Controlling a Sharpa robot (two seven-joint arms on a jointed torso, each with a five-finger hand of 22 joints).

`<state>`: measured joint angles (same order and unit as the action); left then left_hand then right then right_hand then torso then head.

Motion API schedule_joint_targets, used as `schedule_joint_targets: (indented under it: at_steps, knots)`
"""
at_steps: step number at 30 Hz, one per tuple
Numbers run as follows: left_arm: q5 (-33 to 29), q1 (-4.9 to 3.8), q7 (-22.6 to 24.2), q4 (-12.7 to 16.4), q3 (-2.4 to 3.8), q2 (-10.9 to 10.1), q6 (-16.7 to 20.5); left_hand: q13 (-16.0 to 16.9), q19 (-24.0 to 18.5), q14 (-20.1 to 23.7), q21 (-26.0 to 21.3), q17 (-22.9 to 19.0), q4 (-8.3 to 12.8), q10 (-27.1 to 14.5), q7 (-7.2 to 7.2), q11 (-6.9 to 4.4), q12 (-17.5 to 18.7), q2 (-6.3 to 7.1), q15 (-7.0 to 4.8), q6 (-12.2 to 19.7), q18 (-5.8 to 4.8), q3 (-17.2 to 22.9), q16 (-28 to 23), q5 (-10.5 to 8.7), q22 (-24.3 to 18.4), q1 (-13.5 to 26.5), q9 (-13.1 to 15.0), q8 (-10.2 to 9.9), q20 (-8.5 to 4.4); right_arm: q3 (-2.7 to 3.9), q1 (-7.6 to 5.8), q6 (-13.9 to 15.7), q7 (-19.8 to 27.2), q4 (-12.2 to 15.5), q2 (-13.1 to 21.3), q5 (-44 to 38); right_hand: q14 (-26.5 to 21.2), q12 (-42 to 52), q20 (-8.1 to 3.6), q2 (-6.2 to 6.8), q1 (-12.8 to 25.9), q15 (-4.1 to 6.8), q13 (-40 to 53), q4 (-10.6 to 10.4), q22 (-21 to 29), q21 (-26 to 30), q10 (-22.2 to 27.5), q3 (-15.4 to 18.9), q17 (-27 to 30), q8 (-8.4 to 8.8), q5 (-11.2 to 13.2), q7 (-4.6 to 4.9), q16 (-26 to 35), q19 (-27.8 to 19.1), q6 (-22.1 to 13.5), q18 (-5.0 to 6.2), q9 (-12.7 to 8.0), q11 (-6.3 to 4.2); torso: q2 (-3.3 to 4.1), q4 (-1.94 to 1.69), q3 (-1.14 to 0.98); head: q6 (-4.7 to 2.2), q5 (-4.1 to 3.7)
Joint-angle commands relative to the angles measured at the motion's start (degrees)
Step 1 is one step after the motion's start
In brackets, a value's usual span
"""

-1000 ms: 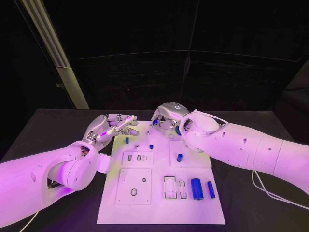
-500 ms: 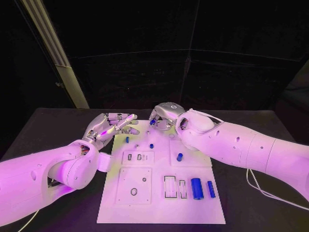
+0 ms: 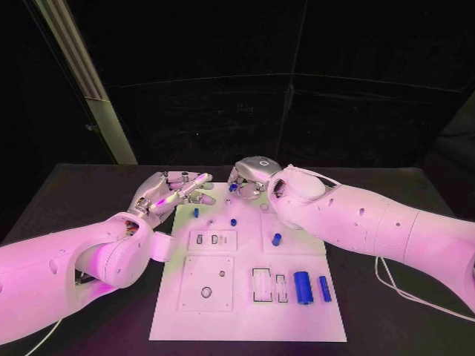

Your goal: Assemble the parts on the task board

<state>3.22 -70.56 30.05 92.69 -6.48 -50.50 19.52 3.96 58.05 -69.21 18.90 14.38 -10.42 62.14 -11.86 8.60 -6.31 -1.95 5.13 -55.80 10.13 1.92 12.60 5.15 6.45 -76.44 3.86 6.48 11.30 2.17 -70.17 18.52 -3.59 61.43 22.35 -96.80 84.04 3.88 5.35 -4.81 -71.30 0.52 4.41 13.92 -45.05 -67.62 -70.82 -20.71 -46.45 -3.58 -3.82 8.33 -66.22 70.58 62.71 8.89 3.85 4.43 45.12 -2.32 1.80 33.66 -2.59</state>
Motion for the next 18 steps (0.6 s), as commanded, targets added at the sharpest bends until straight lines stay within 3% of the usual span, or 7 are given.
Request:
schedule_joint_targets:
  at_steps: [1, 10, 18]
  knots:
    - [0.43, -0.10, 0.18, 0.10, 0.02, 0.07, -0.91, -0.03, 0.25, 0.19, -0.33, 0.06, 0.29, 0.10, -0.43, 0.16, 0.26, -0.24, 0.20, -0.15, 0.36, 0.01, -0.39, -0.24, -0.07, -0.10, -0.10, -0.32, 0.30, 0.01, -0.06, -1.02, -0.70, -0.26, -0.28, -1.01, -0.20, -0.45, 0.08, 0.70, 0.26, -0.11, -0.29, -0.29, 0.30, -0.09, 1.24, -0.66, 0.30, -0.12, 0.20, 0.56, -0.21, -0.63, -0.28, -0.81, 0.28, 0.21, 0.03, 0.00, 0.04, 0.04, 0.05]
    - [0.43, -0.15, 0.13, 0.03, 0.02, 0.03, -1.02, -0.03, 0.25, 0.23, -0.38, 0.16, 0.35, 0.10, -0.44, 0.17, 0.36, -0.28, 0.22, -0.14, 0.36, 0.02, -0.49, -0.26, -0.11, -0.12, -0.10, -0.40, 0.32, 0.01, -0.06, -0.26, -0.96, -0.89, -0.74, -1.23, -0.71, -0.47, 1.03, 2.66, 0.99, -1.18, -0.78, -1.54, 0.85, 0.09, 6.30, -2.59, 1.70, -0.01, 0.32, 1.69, 0.34, -1.52, -2.96, -0.70, 0.01, 1.57, 0.07, -0.01, 0.02, 0.01, 0.12]
    - [0.43, -0.19, 0.11, -0.08, 0.02, 0.01, -1.03, -0.03, 0.25, 0.23, -0.38, 0.16, 0.35, 0.10, -0.44, 0.17, 0.36, -0.28, 0.22, -0.14, 0.36, 0.02, -0.49, -0.26, -0.11, -0.12, -0.10, -0.40, 0.32, 0.01, -0.06, 0.95, -0.01, -0.33, -0.66, -1.25, -2.23, -0.06, 1.98, 6.43, 1.40, -2.02, -0.77, -3.20, 5.11, 2.53, 12.97, -0.95, 7.22, 0.09, -0.02, 2.14, 3.71, -4.19, -8.94, 0.09, -0.14, 2.53, 0.05, 0.08, 0.03, 0.12, 0.19]
